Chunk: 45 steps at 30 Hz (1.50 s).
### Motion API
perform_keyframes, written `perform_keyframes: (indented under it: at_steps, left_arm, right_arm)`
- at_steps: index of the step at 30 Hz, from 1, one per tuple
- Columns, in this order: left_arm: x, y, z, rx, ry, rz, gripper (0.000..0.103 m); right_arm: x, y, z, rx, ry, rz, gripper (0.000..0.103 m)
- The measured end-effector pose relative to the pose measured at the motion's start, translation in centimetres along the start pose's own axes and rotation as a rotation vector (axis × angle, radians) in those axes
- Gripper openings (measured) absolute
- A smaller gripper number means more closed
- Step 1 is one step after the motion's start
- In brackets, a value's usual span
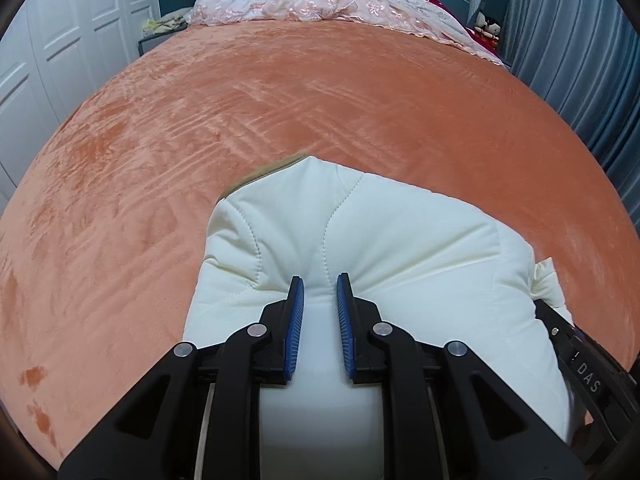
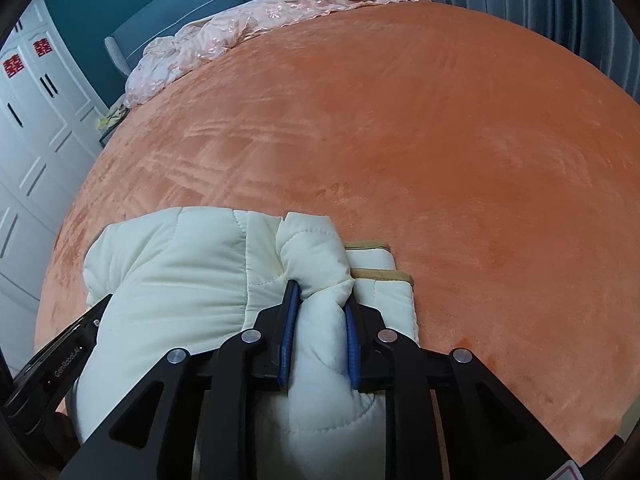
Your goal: Fold large clothes
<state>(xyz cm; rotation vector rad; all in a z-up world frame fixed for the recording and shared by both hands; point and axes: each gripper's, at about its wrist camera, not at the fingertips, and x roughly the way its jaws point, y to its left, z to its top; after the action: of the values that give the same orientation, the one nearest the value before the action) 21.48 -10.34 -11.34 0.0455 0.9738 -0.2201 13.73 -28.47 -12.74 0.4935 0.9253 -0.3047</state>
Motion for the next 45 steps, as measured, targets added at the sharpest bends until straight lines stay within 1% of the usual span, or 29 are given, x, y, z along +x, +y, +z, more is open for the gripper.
perform_keyframes:
  at_steps: [8,16,26,35,38,39,41,42,43,44,45]
  left_arm:
    - [1.4,-0.3,-0.5,0.005,-0.027,0.046,0.016]
    - [1.8,-0.5,-1.0,0.014,-0.046,0.076,0.016]
    - [2.0,-0.7,-1.2,0.027,-0.056,0.099,0.016]
    - [2.2,-1.0,-1.2,0.04,-0.054,0.123,0.016]
    - [2.0,-1.0,-1.0,0.035,-0.045,0.113,0.016]
    - [1.8,-0.8,-0.9,0.032,-0.038,0.103,0.016]
    - [0.8,-0.3,-0.5,0.033,-0.007,0.085,0.017]
    - [-0.2,0.0,-0.4,0.03,0.002,0.076,0.021]
    - [-1.2,0.4,-0.5,0.025,0.01,0.063,0.024]
    - [-2.4,0.8,-0.8,0.021,0.017,0.042,0.025]
    - [-3.7,1.1,-1.2,0.021,0.023,0.024,0.027]
  right_arm:
    - [0.9,-0.4,-0.3,0.005,-0.024,0.035,0.021]
    - [1.1,-0.8,-0.7,0.014,-0.043,0.062,0.022]
    - [1.1,-1.0,-1.0,0.018,-0.06,0.074,0.023]
    - [1.1,-0.7,-1.0,0.009,-0.074,0.062,0.023]
    - [0.8,-1.1,-0.7,0.028,-0.061,0.088,0.024]
    - [0.5,-1.4,-0.5,0.045,-0.046,0.104,0.024]
    - [-1.5,-2.2,0.2,0.098,-0.018,0.125,0.023]
    - [-3.2,-2.5,0.2,0.114,-0.022,0.132,0.023]
    - [-4.8,-2.8,0.0,0.109,-0.033,0.138,0.023]
    - [-6.0,-2.8,-0.4,0.094,-0.032,0.142,0.024]
    - [-7.0,-2.9,-0.8,0.07,0.001,0.141,0.025]
